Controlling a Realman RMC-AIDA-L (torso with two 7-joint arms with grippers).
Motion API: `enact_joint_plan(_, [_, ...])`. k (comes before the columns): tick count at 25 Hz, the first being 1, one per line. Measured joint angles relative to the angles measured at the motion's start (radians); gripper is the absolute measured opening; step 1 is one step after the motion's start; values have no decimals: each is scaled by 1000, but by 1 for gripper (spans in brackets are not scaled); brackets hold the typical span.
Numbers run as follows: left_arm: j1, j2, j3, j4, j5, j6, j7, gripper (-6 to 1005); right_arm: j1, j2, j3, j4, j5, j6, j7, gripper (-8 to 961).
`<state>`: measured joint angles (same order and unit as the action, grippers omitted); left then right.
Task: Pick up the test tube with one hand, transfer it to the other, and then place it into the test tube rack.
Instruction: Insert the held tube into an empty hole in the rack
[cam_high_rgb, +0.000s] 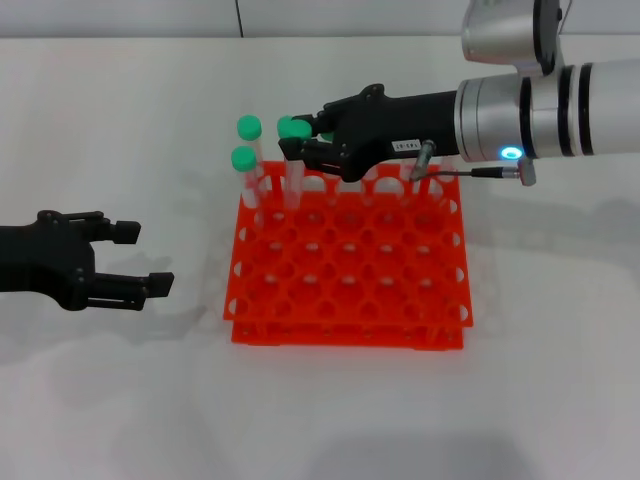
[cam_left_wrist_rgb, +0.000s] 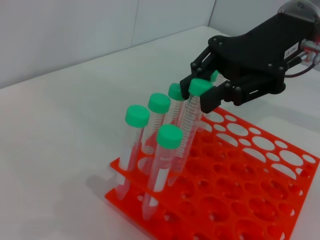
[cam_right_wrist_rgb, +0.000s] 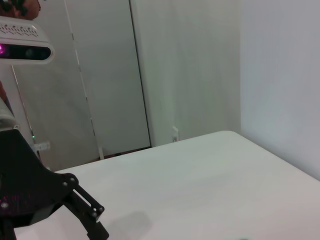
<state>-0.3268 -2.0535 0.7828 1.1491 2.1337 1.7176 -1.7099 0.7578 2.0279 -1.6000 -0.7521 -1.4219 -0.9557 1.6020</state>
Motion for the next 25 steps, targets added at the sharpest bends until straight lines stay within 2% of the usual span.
enact_joint_plan(25, [-1, -5, 1, -16, 0, -17, 16, 890, 10, 0, -40, 16, 0, 31, 7, 265])
